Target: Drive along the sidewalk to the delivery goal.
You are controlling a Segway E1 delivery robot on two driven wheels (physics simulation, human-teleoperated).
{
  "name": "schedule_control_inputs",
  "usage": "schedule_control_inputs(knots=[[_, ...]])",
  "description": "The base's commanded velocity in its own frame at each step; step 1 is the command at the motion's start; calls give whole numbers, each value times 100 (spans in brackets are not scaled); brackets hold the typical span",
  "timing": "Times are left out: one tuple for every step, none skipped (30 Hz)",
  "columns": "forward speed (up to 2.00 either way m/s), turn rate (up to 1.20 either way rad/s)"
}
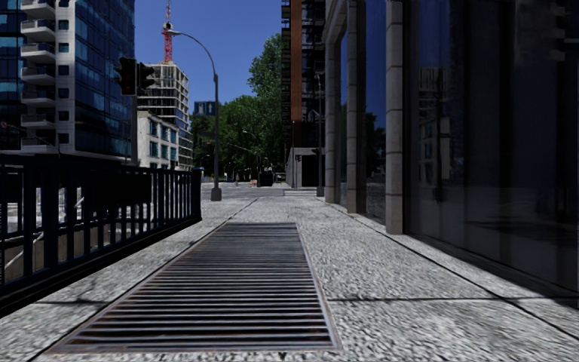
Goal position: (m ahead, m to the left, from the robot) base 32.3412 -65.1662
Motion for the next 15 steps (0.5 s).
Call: schedule_control_inputs(knots=[[200,0],[200,0],[200,0],[200,0],[200,0],[200,0],[200,0],[200,0],[200,0],[200,0],[200,0],[200,0],[200,0],[200,0],[200,0]])
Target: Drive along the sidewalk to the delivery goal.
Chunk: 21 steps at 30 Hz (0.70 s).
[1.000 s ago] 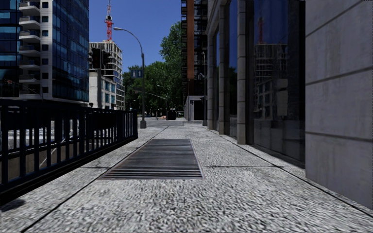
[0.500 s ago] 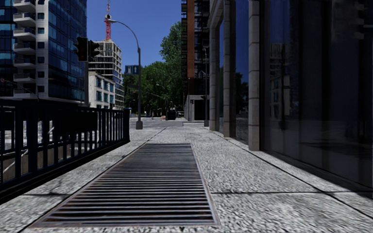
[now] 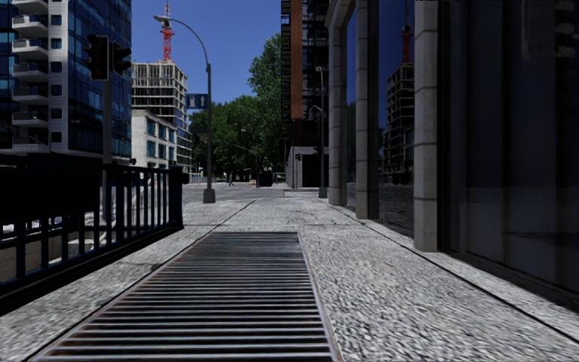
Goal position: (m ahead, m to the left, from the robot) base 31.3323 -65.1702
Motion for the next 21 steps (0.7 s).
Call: schedule_control_inputs(knots=[[200,0],[200,0],[200,0],[200,0],[200,0],[200,0],[200,0],[200,0],[200,0],[200,0],[200,0],[200,0],[200,0],[200,0],[200,0],[200,0],[200,0],[200,0],[200,0],[200,0],[200,0]])
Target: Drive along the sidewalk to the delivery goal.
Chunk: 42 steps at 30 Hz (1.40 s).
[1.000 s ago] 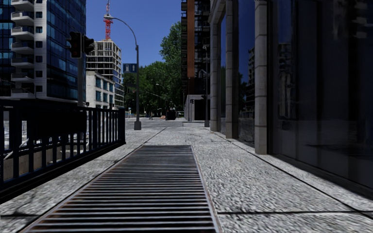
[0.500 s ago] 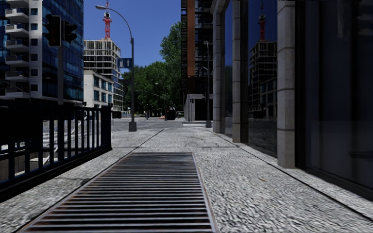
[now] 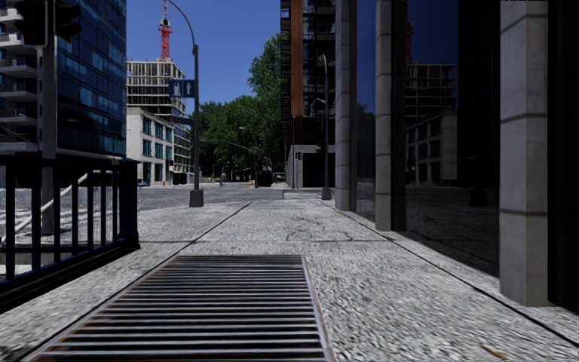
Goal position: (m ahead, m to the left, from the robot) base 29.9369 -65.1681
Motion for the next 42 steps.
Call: schedule_control_inputs(knots=[[200,0],[200,0],[200,0],[200,0],[200,0],[200,0],[200,0],[200,0],[200,0],[200,0],[200,0],[200,0],[200,0],[200,0],[200,0],[200,0],[200,0],[200,0],[200,0],[200,0],[200,0],[200,0],[200,0],[200,0],[200,0],[200,0],[200,0],[200,0],[200,0],[200,0],[200,0],[200,0],[200,0],[200,0],[200,0],[200,0],[200,0],[200,0],[200,0],[200,0],[200,0],[200,0]])
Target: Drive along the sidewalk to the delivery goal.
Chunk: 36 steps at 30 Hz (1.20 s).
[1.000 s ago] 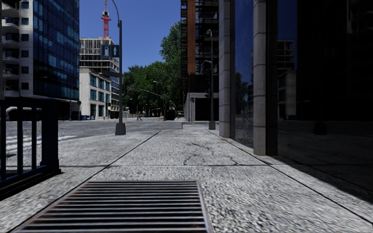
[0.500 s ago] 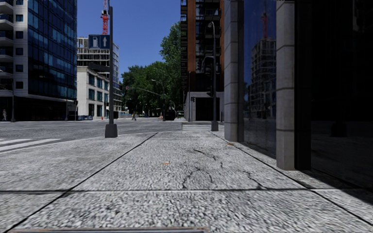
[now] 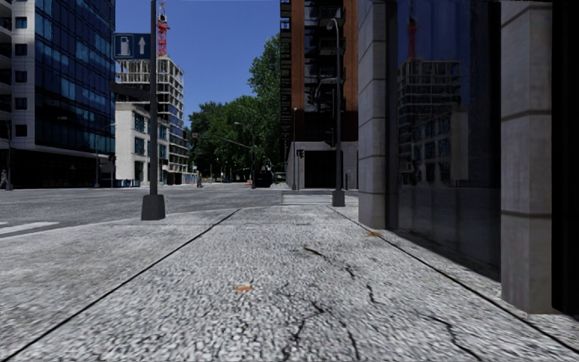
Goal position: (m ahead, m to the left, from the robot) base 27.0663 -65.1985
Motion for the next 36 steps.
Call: schedule_control_inputs(knots=[[200,0],[200,0],[200,0],[200,0],[200,0],[200,0],[200,0],[200,0],[200,0],[200,0],[200,0],[200,0],[200,0],[200,0],[200,0],[200,0],[200,0],[200,0],[200,0],[200,0],[200,0],[200,0],[200,0],[200,0],[200,0],[200,0],[200,0],[200,0],[200,0],[200,0],[200,0],[200,0],[200,0],[200,0],[200,0],[200,0]])
